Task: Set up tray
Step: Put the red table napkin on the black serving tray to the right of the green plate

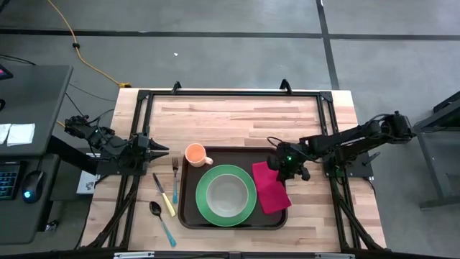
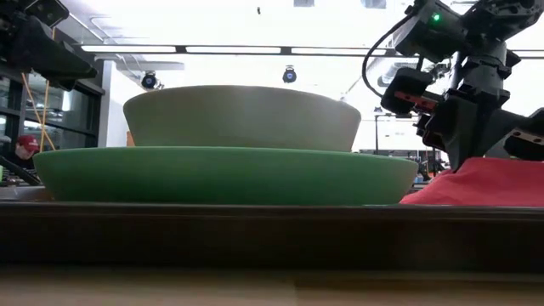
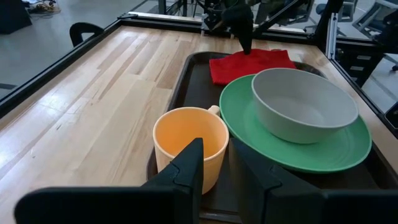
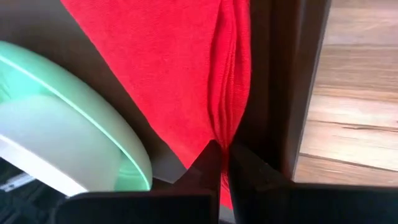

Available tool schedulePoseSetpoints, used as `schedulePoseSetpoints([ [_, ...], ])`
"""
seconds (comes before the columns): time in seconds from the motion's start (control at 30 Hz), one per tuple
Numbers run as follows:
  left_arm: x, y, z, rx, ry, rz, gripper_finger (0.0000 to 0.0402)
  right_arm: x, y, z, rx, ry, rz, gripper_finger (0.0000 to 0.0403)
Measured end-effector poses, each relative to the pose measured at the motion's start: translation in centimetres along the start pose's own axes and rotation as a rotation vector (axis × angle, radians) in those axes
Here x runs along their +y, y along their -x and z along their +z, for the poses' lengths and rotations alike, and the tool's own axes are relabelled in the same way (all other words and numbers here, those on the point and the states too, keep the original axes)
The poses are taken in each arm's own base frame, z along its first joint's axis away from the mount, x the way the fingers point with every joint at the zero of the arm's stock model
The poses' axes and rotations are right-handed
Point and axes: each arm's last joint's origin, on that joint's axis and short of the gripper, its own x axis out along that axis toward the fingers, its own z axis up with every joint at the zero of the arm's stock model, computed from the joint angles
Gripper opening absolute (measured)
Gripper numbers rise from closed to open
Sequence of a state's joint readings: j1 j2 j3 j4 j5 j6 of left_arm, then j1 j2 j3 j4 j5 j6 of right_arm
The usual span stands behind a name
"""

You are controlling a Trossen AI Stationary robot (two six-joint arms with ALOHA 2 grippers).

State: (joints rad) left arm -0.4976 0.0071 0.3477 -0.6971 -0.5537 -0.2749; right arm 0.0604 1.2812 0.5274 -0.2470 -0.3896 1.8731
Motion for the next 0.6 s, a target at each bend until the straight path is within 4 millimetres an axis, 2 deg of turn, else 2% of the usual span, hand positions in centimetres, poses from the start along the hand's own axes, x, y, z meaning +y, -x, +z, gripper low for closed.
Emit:
schedulePoseSetpoints([
  [0.33,0.01,0.0,0.0,-0.001,0.0,0.002,0.0108,-0.52,-0.44,-0.81,-0.074,-0.054,-0.01,0.0],
  [0.6,0.01,0.0,0.01,-0.001,0.0,0.003,0.0108,-0.57,-0.68,-0.73,-0.107,-0.083,-0.009,0.0],
])
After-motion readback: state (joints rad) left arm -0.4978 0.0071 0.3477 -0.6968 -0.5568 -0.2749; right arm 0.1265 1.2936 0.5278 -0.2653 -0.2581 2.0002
